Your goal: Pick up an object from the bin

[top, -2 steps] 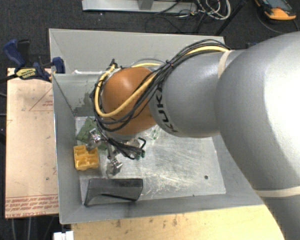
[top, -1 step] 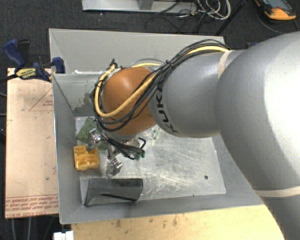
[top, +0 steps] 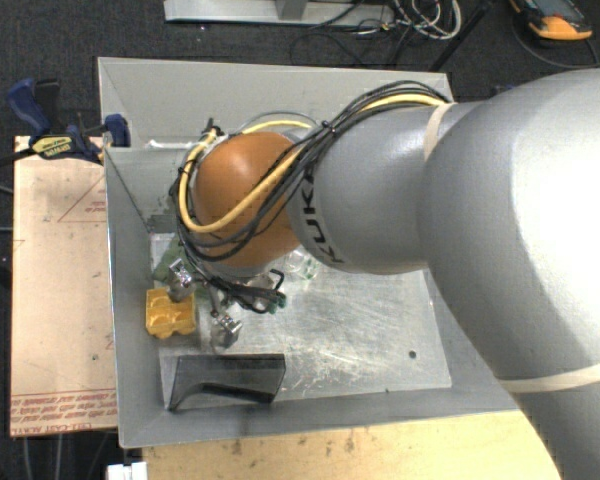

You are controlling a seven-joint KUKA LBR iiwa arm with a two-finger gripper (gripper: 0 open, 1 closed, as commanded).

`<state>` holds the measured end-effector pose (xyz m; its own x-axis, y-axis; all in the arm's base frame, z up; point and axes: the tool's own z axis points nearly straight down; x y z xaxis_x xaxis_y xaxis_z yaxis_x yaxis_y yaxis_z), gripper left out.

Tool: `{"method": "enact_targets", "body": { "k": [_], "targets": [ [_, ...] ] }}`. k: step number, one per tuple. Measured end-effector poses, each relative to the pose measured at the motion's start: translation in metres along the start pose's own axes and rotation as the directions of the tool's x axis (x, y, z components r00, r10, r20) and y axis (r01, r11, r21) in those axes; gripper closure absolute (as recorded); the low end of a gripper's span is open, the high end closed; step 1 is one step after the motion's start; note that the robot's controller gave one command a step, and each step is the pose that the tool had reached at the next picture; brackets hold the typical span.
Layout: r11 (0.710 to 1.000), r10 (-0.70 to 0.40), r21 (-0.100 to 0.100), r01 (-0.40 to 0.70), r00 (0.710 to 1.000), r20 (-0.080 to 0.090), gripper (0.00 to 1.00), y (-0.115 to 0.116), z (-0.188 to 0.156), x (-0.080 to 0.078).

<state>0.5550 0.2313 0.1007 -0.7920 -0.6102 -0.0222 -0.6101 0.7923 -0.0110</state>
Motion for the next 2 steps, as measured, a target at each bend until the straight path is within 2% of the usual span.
{"method": "enact_targets", "body": {
  "k": [1, 2],
  "targets": [
    [0.982, -0.188, 0.004, 0.188, 0.982, -0.016, 1.0, -0.0172, 0.0228, -0.0267],
    [0.982, -0.188, 0.004, 0.188, 0.982, -0.016, 1.0, -0.0173, 0.0228, -0.0267]
  ]
}}
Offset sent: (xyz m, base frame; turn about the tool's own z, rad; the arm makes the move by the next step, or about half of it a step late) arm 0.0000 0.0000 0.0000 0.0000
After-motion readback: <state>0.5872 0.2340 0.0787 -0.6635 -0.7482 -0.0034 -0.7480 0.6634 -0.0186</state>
